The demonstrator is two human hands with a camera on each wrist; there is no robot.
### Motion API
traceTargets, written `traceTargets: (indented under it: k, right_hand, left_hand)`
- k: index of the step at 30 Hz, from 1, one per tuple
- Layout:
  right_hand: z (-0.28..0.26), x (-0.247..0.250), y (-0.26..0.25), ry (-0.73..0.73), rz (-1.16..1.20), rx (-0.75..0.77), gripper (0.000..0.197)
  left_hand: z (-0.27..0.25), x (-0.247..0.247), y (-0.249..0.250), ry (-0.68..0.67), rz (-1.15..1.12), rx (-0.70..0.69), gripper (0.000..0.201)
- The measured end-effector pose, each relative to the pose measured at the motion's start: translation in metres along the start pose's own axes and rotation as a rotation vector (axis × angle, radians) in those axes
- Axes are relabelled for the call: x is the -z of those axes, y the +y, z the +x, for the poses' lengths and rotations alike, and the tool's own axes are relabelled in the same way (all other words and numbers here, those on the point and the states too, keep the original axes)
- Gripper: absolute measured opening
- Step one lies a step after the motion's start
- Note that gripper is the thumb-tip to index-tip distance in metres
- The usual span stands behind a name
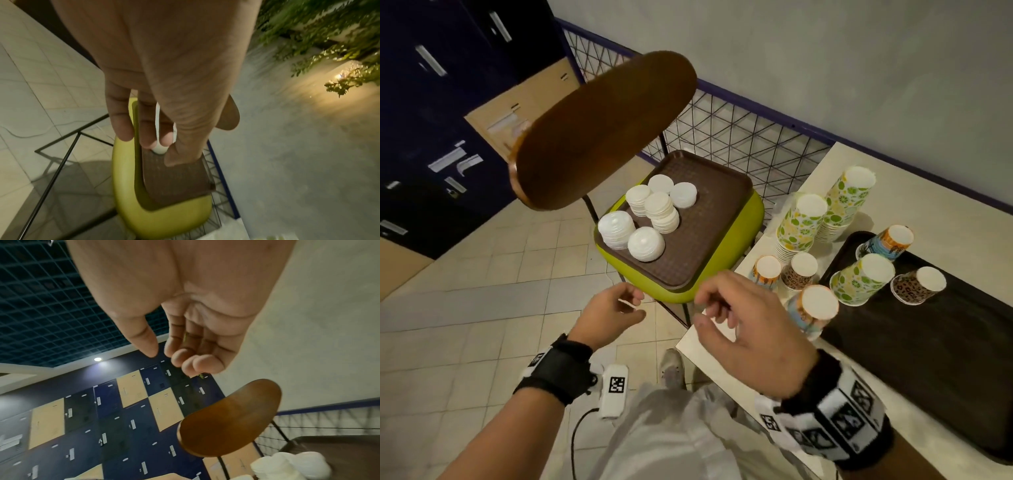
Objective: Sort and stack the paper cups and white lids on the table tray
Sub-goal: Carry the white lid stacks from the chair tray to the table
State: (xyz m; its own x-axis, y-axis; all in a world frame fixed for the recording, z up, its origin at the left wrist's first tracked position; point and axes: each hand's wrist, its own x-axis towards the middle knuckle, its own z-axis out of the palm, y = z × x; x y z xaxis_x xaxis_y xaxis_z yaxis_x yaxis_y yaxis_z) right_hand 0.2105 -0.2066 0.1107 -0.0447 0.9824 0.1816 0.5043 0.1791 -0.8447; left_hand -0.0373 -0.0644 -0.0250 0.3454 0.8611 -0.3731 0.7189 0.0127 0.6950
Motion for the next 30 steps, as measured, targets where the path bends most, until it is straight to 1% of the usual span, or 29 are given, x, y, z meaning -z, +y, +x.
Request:
traceTargets:
  k: [4,7,9,12,15,18,20,24,27,30]
  right_hand:
    - [0.068,-0.043,-0.006,-0.004,-0.013,-0.048,0.024]
    - [0.123,-0.069,0.004,0.013,-0.062,-0.161,0.035]
    - [0.158,-0.082,0.02,0.009,-0.154,-0.261,0.041]
    - [0.2,-0.094,0.055,-0.006,-0.263,-0.429,0.05]
    - [0.234,-0.109,0.094,0.01,-0.345,-0.51,0.053]
    - [0.258,-0.119,0.128,0.021,-0.443,-0.503,0.051]
    - [0.27,-0.123,0.147,0.001,-0.473,-0.503,0.05]
    - [0.289,-0.13,0.173,-0.126,-0.558,-0.433,0.053]
    - [0.298,-0.138,0.183,-0.224,-0.66,-0.359,0.05]
    - [0.303,-0.146,0.194,-0.278,-0.718,-0.344,0.049]
  left_hand:
    - [0.019,0.035,-0.003,0.161,-0.053,0.008,0.023]
    - [0.041,0.052,0.003,0.244,-0.083,-0.022,0.032]
    - [0.059,0.057,0.006,0.284,-0.044,-0.039,0.043]
    - [0.087,0.055,0.006,0.273,0.049,-0.078,0.067]
    - [0.115,0.053,-0.001,0.236,0.102,-0.118,0.078]
    - [0.136,0.049,-0.005,0.195,0.199,-0.163,0.079]
    - [0.145,0.046,-0.005,0.143,0.234,-0.164,0.08]
    - [0.159,0.04,-0.011,0.067,0.269,-0.16,0.081]
    - [0.167,0.034,-0.018,0.045,0.291,-0.162,0.08]
    - [0.173,0.028,-0.024,0.03,0.317,-0.153,0.08]
